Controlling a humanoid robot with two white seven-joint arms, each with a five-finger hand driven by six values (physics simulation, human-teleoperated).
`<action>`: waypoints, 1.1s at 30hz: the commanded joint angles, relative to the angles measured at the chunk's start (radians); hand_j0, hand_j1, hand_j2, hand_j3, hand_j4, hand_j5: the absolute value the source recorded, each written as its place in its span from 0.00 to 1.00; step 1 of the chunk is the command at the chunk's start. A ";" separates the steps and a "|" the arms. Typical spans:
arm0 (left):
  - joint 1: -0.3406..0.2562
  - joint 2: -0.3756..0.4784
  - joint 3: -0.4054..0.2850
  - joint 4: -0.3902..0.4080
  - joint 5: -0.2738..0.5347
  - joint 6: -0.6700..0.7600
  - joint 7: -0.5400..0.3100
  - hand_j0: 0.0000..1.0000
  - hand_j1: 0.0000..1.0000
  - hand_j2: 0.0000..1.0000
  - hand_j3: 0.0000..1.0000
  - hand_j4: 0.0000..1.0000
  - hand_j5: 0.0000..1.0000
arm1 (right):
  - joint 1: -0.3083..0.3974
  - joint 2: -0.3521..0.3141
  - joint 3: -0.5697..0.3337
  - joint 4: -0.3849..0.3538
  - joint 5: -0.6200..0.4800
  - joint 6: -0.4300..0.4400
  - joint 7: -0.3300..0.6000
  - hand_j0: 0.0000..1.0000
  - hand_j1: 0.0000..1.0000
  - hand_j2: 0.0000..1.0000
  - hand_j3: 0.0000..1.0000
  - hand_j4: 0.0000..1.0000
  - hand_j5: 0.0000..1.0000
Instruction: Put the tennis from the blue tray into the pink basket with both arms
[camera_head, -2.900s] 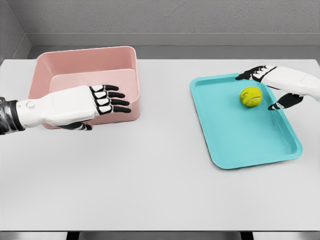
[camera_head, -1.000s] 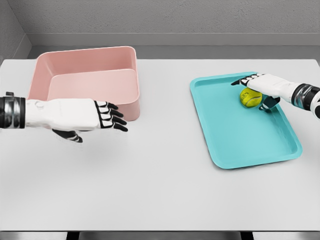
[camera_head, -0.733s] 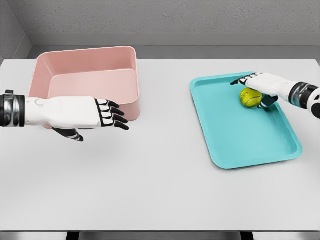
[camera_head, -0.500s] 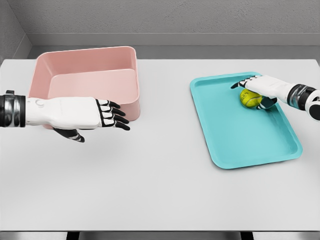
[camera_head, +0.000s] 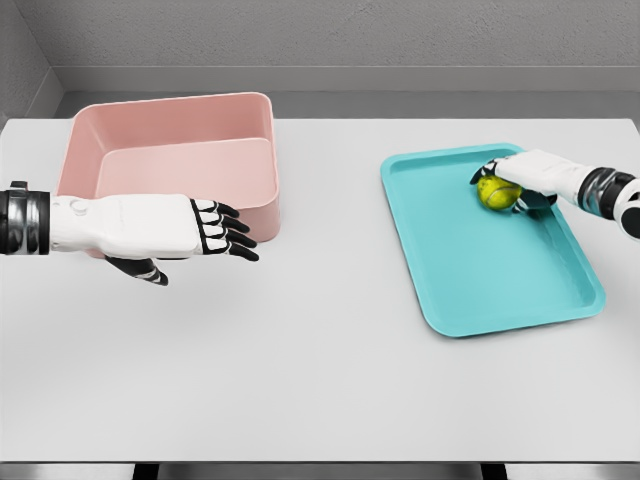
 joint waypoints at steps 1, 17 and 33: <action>0.000 0.001 0.002 0.000 0.005 0.002 0.001 1.00 1.00 1.00 1.00 1.00 1.00 | -0.002 0.000 0.001 0.000 0.003 -0.004 0.014 0.72 0.72 0.72 0.72 0.72 0.72; 0.000 0.001 0.000 0.000 0.005 0.002 -0.001 1.00 1.00 1.00 1.00 1.00 1.00 | -0.006 0.006 0.016 -0.011 0.012 -0.007 0.015 0.64 0.64 0.64 0.64 0.64 0.64; 0.002 -0.001 0.000 0.000 0.008 0.002 0.001 1.00 1.00 1.00 1.00 1.00 1.00 | -0.049 -0.005 0.013 -0.043 0.012 -0.044 0.043 0.59 0.59 0.59 0.59 0.59 0.59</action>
